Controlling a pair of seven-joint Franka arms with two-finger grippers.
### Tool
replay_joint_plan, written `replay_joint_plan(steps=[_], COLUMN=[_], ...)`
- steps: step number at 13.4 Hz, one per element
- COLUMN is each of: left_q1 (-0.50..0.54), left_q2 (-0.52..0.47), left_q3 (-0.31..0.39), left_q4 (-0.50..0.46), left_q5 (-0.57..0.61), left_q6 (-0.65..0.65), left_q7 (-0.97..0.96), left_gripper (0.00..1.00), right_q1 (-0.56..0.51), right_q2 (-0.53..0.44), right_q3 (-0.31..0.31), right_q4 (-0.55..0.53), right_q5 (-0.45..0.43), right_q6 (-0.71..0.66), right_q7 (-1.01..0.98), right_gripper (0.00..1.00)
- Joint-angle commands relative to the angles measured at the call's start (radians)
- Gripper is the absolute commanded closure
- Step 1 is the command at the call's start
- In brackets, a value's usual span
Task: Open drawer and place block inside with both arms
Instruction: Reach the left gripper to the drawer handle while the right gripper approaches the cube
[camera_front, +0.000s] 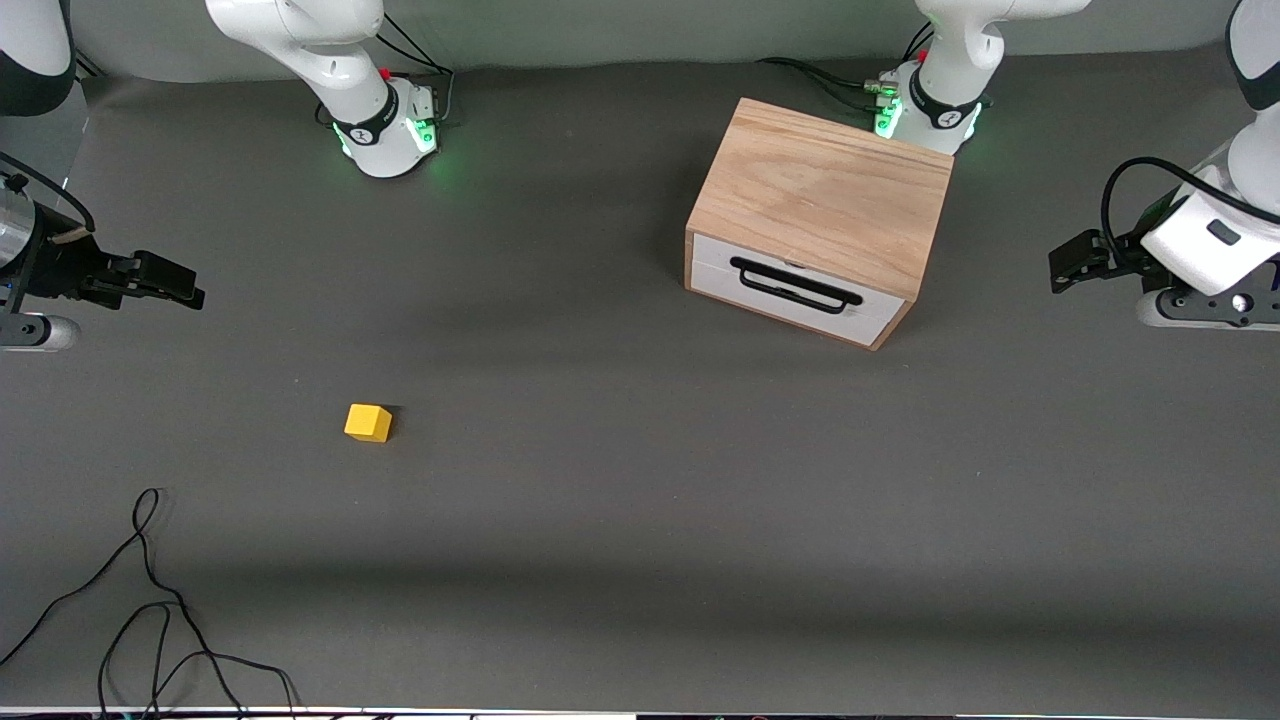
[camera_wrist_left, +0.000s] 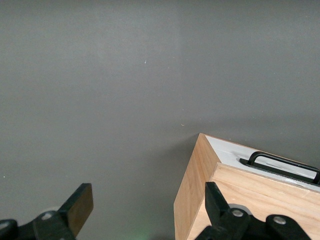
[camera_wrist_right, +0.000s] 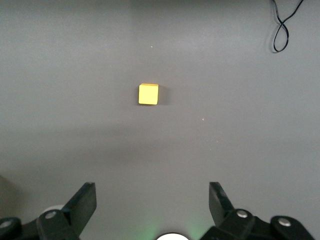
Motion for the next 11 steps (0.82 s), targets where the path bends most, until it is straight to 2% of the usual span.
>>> replay_joint_plan(steps=[1,9,11], left_q1=[-0.001,-0.019,-0.067], left_q2=[-0.002,0.003,0.015], left_q3=[-0.002,-0.003,-0.003], left_q4=[0.001,0.0,0.001], left_q5=[0.001,0.001,0.001], left_q6=[-0.013,-0.017,-0.017], left_q7=[0.015,-0.011,-0.135], left_gripper=[0.0,0.0,0.0], right_q1=[0.0,0.0,0.0], right_q2=[0.01,0.012,0.013], right_q3=[0.0,0.0,0.0], right_q4=[0.021,0.023,0.023], right_q5=[-0.003,-0.002,0.003], right_q6=[-0.005,-0.006,-0.011], right_q7=[-0.023,-0.023,-0.04], right_gripper=[0.0,0.0,0.0])
